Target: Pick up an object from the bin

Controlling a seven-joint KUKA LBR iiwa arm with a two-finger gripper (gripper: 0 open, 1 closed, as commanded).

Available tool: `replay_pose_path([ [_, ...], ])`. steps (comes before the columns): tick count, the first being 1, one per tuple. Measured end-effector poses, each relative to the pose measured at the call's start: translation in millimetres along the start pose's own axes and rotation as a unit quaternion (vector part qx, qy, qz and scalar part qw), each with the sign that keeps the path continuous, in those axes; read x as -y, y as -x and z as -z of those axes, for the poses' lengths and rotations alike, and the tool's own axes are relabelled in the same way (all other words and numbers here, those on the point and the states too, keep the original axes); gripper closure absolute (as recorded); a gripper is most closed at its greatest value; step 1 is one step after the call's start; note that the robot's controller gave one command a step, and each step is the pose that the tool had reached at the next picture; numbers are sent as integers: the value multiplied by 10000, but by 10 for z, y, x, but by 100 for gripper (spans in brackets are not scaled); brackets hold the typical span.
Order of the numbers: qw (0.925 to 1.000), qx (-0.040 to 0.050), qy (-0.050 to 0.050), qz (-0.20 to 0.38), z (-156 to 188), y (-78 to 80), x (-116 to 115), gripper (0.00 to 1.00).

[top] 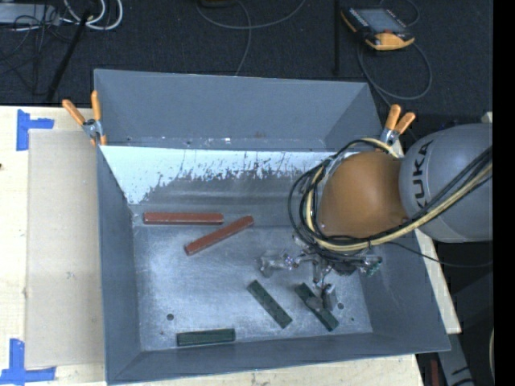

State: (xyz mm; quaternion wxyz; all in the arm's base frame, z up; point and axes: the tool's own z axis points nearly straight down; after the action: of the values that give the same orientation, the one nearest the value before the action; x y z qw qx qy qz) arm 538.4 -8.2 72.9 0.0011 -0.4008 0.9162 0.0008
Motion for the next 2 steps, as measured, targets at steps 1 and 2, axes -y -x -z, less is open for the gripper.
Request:
replay_pose_path([
  [1,9977,-10,-18,671,-27,-640,872,0],
  [2,9787,3,17,2055,8,-1001,487,0],
])
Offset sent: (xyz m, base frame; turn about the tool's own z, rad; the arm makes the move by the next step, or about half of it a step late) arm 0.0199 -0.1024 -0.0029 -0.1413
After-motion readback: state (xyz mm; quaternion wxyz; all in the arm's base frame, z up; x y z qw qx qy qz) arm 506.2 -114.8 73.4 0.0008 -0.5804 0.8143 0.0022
